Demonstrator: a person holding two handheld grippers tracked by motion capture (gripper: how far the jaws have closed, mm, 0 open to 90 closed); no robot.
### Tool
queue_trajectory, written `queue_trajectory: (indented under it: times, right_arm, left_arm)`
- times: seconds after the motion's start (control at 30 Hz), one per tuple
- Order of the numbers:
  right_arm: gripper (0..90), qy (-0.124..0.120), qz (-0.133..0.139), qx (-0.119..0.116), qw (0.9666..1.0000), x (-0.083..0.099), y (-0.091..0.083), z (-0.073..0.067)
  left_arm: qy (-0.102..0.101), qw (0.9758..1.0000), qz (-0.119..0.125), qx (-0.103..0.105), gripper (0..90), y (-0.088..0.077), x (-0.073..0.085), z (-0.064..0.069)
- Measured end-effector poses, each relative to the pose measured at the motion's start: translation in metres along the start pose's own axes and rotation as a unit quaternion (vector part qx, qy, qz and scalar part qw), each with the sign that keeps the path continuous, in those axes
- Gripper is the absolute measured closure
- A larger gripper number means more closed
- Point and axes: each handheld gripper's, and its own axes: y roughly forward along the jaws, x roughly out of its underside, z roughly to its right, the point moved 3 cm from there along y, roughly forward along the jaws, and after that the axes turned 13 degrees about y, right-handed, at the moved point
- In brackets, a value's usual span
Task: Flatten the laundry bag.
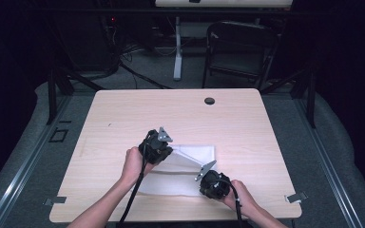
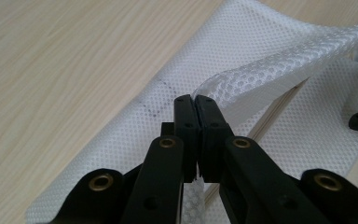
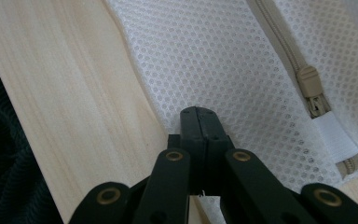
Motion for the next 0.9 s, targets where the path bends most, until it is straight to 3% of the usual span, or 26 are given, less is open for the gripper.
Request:
queue_trajectory:
  times: [0.37, 0.53, 0.9]
  right_arm:
    - [90.0, 0.002, 0.0, -0.005, 1.0, 0.0, 0.0, 0.0]
    - [90.0, 0.002, -0.001, -0.004, 1.0, 0.0, 0.0, 0.0]
    - [90.0, 0.002, -0.004, -0.004, 1.0, 0.001, -0.001, 0.001]
  left_arm:
    - [-0.01, 0.9998, 0.003, -0.014, 88.4, -0.001, -0.009, -0.018]
    - [-0.011, 0.9995, 0.003, -0.029, 88.5, -0.004, -0.013, -0.021]
    - [-0.023, 0.9977, 0.013, -0.062, 88.5, -0.008, -0.023, -0.043]
